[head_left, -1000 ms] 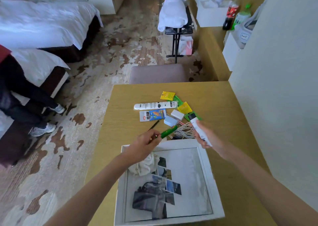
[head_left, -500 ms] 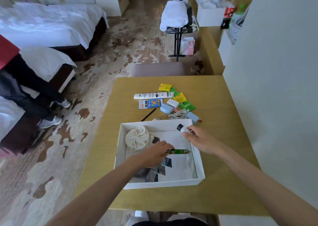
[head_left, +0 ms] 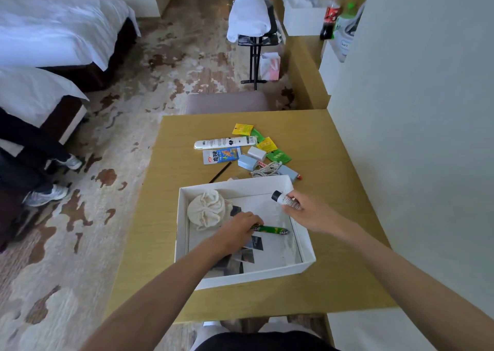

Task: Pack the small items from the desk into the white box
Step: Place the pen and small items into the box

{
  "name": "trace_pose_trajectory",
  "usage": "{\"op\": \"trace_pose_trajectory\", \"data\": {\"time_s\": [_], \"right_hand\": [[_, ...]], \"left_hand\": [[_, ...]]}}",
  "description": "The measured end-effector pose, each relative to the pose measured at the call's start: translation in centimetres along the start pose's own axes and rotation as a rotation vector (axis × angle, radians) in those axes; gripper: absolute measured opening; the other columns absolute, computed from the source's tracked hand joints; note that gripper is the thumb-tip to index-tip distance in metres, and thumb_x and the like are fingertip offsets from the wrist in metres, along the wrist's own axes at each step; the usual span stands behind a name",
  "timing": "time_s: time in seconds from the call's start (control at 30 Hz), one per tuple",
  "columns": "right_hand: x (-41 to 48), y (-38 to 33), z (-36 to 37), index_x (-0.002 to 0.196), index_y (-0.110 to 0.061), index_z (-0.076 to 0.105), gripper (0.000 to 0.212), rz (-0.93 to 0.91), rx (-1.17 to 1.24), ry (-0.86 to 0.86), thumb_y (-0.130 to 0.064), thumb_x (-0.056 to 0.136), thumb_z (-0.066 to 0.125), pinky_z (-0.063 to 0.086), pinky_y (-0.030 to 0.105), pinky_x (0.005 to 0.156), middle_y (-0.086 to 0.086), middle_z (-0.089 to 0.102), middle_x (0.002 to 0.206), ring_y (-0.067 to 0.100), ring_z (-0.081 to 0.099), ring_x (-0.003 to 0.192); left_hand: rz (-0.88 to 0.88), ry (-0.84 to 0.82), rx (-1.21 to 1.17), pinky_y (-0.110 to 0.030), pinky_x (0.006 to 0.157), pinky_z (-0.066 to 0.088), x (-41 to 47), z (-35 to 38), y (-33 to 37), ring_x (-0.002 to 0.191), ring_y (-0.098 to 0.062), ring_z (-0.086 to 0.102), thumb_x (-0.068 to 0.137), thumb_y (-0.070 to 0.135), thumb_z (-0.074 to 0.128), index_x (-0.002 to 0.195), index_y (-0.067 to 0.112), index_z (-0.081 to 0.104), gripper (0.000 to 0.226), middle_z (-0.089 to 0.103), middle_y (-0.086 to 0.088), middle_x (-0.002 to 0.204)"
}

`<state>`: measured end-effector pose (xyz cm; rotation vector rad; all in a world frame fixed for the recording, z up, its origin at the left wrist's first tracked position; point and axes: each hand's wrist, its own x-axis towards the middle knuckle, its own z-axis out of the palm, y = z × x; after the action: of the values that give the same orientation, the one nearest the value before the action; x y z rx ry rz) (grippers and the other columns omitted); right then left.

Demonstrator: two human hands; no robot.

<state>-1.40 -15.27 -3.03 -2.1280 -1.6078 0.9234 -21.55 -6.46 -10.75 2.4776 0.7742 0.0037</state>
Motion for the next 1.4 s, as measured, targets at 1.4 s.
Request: {"op": "trace_pose_trajectory", "data": {"time_s": [1.4], "right_hand": [[22.4,-3.4,0.5,0.118,-0.015,0.061,0.027,-0.029,-0.210,-0.003,-0.019,0.091,0.055,0.050,0.040,0.087,0.005,0.062,0.119,0.023,0.059,0.107]], "left_hand": [[-0.597,-0.107,0.057,-0.038,0.086,0.050,12.6,-10.1,-15.2,0.108,-0.025,0.059,0.090,0.028,0.048,0.115,0.024,0.056,0.026,0.060,-0.002,0.121]]}}
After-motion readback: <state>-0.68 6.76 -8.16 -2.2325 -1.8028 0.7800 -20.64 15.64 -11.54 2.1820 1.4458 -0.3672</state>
